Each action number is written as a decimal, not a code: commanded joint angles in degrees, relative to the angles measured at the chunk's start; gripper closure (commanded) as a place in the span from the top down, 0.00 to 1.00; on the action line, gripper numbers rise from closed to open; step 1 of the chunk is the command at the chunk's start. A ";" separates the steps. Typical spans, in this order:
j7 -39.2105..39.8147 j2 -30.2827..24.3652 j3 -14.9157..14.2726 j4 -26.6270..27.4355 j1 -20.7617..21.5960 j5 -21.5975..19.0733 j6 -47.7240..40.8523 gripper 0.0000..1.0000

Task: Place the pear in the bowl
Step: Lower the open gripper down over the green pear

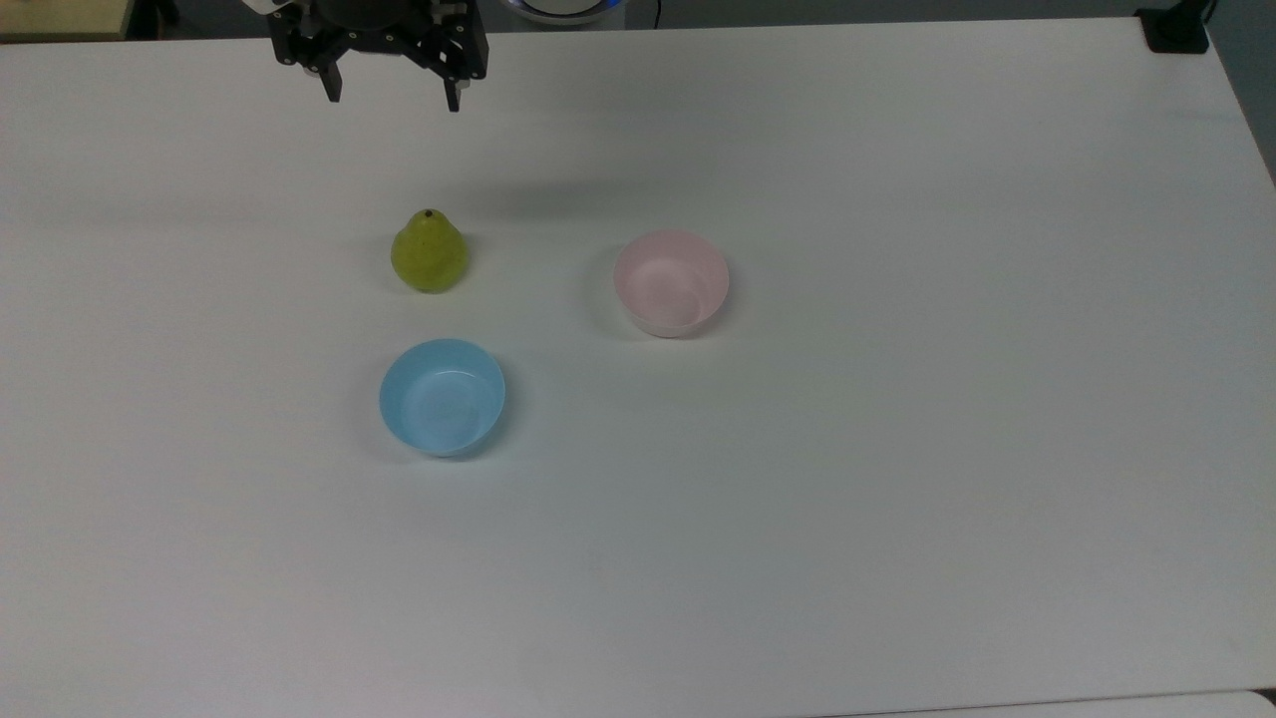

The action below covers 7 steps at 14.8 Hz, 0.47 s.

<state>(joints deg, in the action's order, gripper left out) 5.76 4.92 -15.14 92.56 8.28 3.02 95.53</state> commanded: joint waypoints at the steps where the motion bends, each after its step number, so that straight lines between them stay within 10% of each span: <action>1: 0.12 -0.19 -0.50 0.87 0.07 -2.04 -2.61 1.00; 7: 3.65 1.57 -0.85 3.77 0.16 -2.06 -1.49 1.00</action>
<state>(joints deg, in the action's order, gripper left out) 7.35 5.50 -15.25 94.33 8.28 2.10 94.00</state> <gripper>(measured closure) 0.000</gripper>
